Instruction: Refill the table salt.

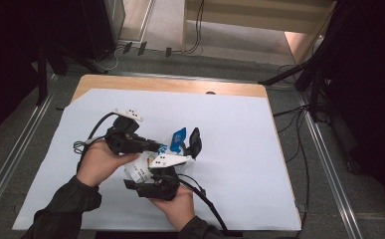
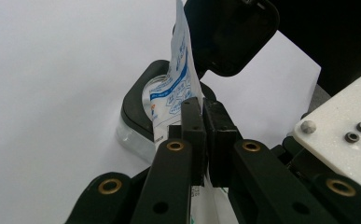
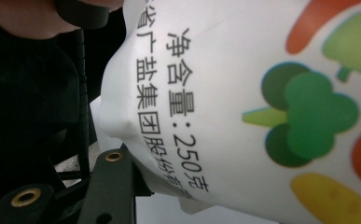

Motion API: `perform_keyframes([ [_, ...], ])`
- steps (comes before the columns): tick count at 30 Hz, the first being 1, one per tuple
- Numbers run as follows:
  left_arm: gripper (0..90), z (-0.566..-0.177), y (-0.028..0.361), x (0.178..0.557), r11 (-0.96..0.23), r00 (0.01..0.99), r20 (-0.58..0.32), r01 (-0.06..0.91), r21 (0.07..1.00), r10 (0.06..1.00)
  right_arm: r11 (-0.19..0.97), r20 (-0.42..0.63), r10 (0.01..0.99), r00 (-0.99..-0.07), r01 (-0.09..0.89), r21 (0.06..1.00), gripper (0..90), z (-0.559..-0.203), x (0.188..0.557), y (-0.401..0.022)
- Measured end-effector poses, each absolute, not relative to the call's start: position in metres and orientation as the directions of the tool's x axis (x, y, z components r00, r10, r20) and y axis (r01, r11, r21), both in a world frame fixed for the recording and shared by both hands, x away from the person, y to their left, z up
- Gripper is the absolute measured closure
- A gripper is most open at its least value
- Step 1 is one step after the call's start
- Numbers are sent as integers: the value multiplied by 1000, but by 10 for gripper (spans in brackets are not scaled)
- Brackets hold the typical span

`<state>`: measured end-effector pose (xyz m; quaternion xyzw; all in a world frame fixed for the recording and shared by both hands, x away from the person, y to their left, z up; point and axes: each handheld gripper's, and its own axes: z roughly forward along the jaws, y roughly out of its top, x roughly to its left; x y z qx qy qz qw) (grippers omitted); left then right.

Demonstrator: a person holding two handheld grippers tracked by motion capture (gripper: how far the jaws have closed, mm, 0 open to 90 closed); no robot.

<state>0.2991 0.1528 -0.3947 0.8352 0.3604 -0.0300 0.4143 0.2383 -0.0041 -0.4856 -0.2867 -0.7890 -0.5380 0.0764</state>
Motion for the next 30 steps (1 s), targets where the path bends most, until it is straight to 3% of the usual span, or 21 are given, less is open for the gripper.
perform_keyframes([
  [30,891,-397,153,300,-384,735,-355,629,676,579,279,408,352,-842,511,813,526,-484,239,-3],
])
